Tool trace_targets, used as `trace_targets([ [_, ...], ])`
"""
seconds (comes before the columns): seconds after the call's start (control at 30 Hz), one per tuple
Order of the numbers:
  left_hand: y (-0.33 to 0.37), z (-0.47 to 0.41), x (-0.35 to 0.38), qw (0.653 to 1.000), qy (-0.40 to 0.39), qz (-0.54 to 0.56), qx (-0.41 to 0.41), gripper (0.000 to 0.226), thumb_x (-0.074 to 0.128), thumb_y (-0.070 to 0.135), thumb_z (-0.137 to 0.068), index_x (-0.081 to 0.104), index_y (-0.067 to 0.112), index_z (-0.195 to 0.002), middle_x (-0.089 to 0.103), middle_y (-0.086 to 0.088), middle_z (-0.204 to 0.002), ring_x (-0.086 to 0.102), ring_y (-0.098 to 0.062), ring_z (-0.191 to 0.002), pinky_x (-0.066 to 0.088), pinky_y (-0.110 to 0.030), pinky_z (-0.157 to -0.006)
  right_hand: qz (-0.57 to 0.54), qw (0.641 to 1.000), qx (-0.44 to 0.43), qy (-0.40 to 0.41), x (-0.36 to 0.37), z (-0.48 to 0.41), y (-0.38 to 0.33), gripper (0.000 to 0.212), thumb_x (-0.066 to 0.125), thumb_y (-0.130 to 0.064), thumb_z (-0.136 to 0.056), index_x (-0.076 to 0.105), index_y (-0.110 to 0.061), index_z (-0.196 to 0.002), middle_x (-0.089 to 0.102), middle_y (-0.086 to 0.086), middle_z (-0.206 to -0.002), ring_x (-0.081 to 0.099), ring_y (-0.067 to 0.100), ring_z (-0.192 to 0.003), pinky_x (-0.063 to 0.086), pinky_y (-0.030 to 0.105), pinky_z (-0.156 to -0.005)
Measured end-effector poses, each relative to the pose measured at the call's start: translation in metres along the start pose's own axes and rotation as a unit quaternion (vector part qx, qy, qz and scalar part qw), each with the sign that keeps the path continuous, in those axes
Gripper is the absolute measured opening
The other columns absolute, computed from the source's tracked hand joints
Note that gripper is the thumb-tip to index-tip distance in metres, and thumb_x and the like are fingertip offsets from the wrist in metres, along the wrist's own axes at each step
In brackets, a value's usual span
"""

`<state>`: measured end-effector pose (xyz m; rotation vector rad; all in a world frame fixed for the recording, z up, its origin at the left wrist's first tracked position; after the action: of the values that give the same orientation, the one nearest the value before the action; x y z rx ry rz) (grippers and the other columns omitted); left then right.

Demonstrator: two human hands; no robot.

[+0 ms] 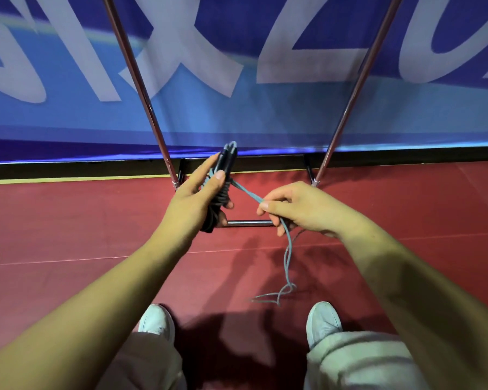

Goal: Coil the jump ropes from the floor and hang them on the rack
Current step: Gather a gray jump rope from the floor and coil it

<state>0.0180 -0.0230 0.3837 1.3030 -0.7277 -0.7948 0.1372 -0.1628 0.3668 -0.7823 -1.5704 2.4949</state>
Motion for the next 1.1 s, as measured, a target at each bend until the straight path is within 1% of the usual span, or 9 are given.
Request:
trace_targets([
  [0.2, -0.014, -0.01, -0.016, 0.996, 0.046, -0.049, -0.052, 0.021, 0.06, 0.025, -0.098, 0.061, 0.017, -0.117, 0.066, -0.022, -0.09, 0.061, -0.01, -0.049, 0.042, -0.021, -0.041, 0.081, 0.996, -0.025, 0.017, 0.002, 0.005, -0.014, 0.014, 0.065, -0.021, -0.093, 0.075, -0.011, -0.094, 0.049, -0.009, -0.05, 0.044, 0.008, -0.045, 0.037, 0.019, -0.049],
  [0.27, -0.019, -0.012, -0.019, 0.984, 0.035, -0.169, -0.037, 0.022, 0.067, 0.03, -0.093, 0.058, 0.022, -0.111, 0.069, -0.014, -0.091, 0.063, -0.013, -0.055, 0.045, -0.024, -0.044, 0.139, 0.989, -0.052, 0.027, 0.004, 0.008, -0.023, 0.011, 0.068, -0.021, -0.09, 0.076, -0.014, -0.088, 0.044, -0.012, -0.042, 0.038, 0.004, -0.041, 0.03, 0.016, -0.046],
  [0.4, -0.015, -0.008, -0.013, 0.841, 0.023, -0.537, 0.067, 0.037, 0.072, 0.046, -0.084, 0.052, 0.033, -0.112, 0.07, 0.002, -0.1, 0.064, -0.03, -0.089, 0.046, -0.036, -0.064, 0.201, 0.976, -0.088, 0.007, 0.018, 0.01, -0.033, 0.019, 0.067, -0.021, -0.088, 0.072, -0.004, -0.083, 0.047, 0.001, -0.057, 0.034, 0.008, -0.05, 0.028, 0.024, -0.048],
  [0.5, -0.016, -0.001, 0.0, 0.776, -0.016, -0.625, 0.087, 0.04, 0.068, 0.051, -0.084, 0.049, 0.031, -0.114, 0.07, -0.001, -0.1, 0.065, -0.034, -0.091, 0.038, -0.034, -0.06, 0.232, 0.968, -0.091, -0.004, 0.026, 0.009, -0.03, 0.021, 0.065, -0.022, -0.087, 0.07, -0.003, -0.08, 0.046, 0.005, -0.058, 0.034, 0.011, -0.051, 0.029, 0.031, -0.05],
  [0.6, -0.031, 0.004, 0.011, 0.747, -0.092, -0.653, 0.087, 0.044, 0.063, 0.058, -0.083, 0.048, 0.04, -0.12, 0.069, 0.003, -0.106, 0.066, -0.029, -0.096, 0.05, -0.035, -0.067, 0.225, 0.97, -0.094, -0.007, 0.025, 0.011, -0.029, 0.016, 0.066, -0.023, -0.087, 0.074, -0.012, -0.079, 0.052, 0.007, -0.058, 0.038, 0.011, -0.052, 0.034, 0.034, -0.051],
  [0.7, -0.037, 0.01, 0.022, 0.756, -0.149, -0.635, 0.053, 0.058, 0.059, 0.076, -0.074, 0.053, 0.046, -0.123, 0.07, 0.005, -0.093, 0.066, -0.024, -0.092, 0.052, -0.035, -0.072, 0.203, 0.973, -0.111, 0.014, 0.017, 0.013, -0.033, 0.013, 0.068, -0.021, -0.087, 0.076, -0.014, -0.079, 0.067, 0.007, -0.065, 0.049, 0.015, -0.054, 0.042, 0.032, -0.056],
  [0.8, -0.031, 0.012, 0.027, 0.784, -0.176, -0.591, 0.067, 0.054, 0.056, 0.085, -0.068, 0.061, 0.046, -0.105, 0.054, 0.011, -0.059, 0.053, -0.012, -0.062, 0.047, -0.032, -0.064, 0.164, 0.978, -0.113, 0.058, 0.002, 0.012, -0.032, 0.009, 0.071, -0.018, -0.085, 0.076, -0.016, -0.077, 0.068, -0.002, -0.062, 0.057, 0.009, -0.053, 0.046, 0.025, -0.056],
  [1.0, -0.01, 0.014, 0.029, 0.928, -0.268, -0.256, 0.045, 0.015, 0.074, 0.034, -0.088, 0.065, 0.024, -0.08, 0.066, -0.005, -0.067, 0.059, -0.019, -0.05, 0.047, -0.025, -0.047, -0.064, 0.994, -0.044, 0.079, -0.022, 0.008, -0.01, 0.009, 0.077, -0.014, -0.08, 0.074, -0.006, -0.08, 0.059, 0.011, -0.065, 0.048, 0.018, -0.057, 0.041, 0.025, -0.054],
  [1.1, -0.002, 0.016, 0.027, 0.956, -0.27, -0.107, 0.032, 0.011, 0.068, 0.033, -0.087, 0.067, 0.022, -0.085, 0.064, -0.016, -0.071, 0.054, -0.024, -0.049, 0.039, -0.022, -0.044, -0.128, 0.99, -0.044, 0.05, -0.01, 0.005, -0.01, 0.01, 0.065, -0.005, -0.088, 0.07, -0.006, -0.08, 0.054, 0.012, -0.063, 0.049, 0.013, -0.053, 0.042, 0.023, -0.053],
])
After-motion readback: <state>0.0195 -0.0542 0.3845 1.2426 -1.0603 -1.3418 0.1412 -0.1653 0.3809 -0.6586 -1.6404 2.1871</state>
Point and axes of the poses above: each hand's wrist, its own z-axis away from the middle knuckle, its own x-axis out of the palm, y = z × x, the point moved 6 cm from there along -z, towards the middle knuckle
